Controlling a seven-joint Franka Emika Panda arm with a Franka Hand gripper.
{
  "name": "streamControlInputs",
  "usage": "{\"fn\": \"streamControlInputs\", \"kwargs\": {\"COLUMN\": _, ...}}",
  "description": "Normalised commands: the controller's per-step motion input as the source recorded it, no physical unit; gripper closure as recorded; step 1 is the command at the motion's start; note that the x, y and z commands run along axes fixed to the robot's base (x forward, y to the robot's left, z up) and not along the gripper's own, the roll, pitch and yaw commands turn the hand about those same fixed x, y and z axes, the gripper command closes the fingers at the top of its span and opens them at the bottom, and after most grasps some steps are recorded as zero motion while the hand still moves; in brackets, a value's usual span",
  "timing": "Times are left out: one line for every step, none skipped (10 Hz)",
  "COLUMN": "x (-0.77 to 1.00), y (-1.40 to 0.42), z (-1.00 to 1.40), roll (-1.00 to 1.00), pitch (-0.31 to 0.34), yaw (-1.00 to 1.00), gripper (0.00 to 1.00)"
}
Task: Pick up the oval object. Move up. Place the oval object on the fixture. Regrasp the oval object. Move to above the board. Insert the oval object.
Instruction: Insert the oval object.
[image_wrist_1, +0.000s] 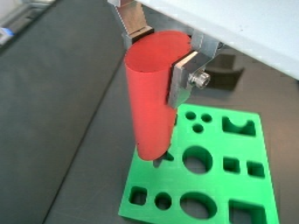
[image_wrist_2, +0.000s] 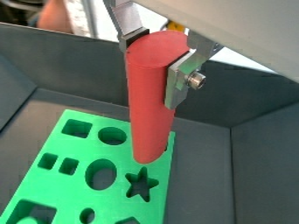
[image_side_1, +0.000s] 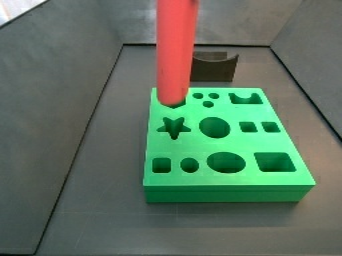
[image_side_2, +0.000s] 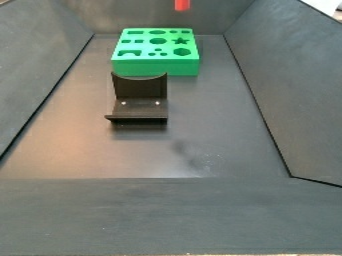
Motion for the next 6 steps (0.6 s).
{"fn": "streamControlInputs", "kwargs": {"x": 0.45, "y": -0.29, "z": -0.59, "roll": 0.14, "pitch": -0.013, "yaw": -0.55, "gripper": 1.00}}
{"fn": "streamControlInputs", "kwargs": {"x": 0.37, "y": -0.24, "z": -0.60, "roll": 0.16, "pitch": -0.021, "yaw": -0.65, "gripper": 1.00}}
{"fn": "streamControlInputs", "kwargs": {"x": 0.43, "y": -0.21, "z": -0.46, "roll": 0.11, "pitch": 0.000, "yaw": -0.61, "gripper": 1.00}}
{"fn": "streamControlInputs", "kwargs": {"x": 0.46, "y": -0.21, "z": -0.29, "roll": 0.05, "pitch": 0.000, "yaw": -0.58, "gripper": 1.00}}
{"fn": "streamControlInputs", "kwargs": {"x": 0.53, "y": -0.23, "z": -0.09, "roll": 0.00, "pitch": 0.000, "yaw": -0.47, "gripper": 1.00}}
{"fn": "streamControlInputs", "kwargs": {"x": 0.00, "y": -0.01, "z": -0.05, "roll": 0.00, "pitch": 0.000, "yaw": 0.00, "gripper": 1.00}}
